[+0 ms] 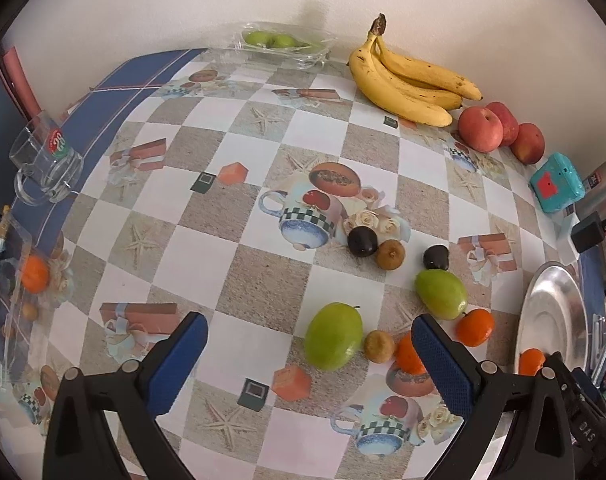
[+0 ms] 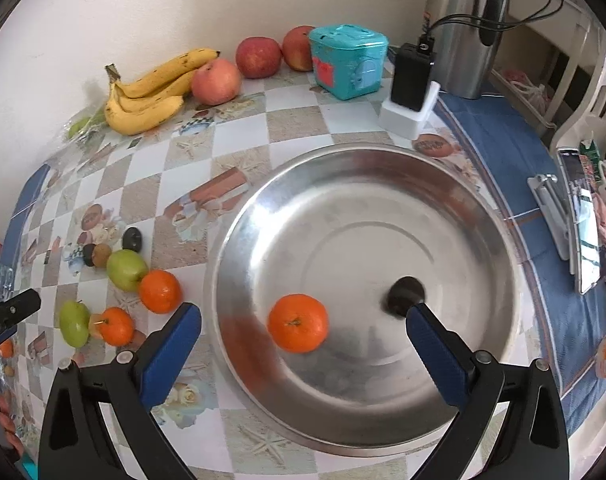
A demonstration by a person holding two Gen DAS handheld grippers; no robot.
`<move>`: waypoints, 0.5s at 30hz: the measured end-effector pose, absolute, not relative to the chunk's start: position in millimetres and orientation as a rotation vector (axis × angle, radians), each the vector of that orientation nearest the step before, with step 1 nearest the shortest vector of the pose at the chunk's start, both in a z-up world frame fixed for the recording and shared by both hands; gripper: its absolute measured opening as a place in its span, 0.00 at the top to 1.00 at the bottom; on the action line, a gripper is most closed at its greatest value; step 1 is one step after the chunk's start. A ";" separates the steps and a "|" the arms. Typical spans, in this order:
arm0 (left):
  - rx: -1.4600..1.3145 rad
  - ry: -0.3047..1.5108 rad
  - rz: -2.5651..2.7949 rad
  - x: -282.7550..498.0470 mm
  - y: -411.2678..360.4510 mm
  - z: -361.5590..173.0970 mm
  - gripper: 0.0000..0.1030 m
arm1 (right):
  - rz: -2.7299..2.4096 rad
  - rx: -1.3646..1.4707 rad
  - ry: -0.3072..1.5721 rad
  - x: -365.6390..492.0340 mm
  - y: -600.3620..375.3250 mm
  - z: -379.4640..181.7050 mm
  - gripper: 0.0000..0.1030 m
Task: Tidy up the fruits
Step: 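Withdraw both open tools from the bowl back toward the fruits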
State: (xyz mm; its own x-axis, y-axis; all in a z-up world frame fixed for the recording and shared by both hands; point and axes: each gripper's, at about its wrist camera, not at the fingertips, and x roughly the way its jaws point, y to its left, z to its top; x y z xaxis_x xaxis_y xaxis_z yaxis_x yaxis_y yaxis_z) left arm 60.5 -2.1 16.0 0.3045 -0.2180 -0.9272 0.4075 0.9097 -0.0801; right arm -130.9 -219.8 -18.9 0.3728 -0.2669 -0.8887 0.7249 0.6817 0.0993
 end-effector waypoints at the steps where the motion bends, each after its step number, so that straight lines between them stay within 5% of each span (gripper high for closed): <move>1: 0.181 1.194 -0.413 61.8 -0.6 15.7 0.00 | -0.663 0.537 0.998 -129.5 -217.9 -19.3 0.01; 15: 0.116 1.158 -0.330 85.9 31.2 20.7 0.00 | -0.476 0.515 1.004 -91.8 -173.4 -19.6 0.01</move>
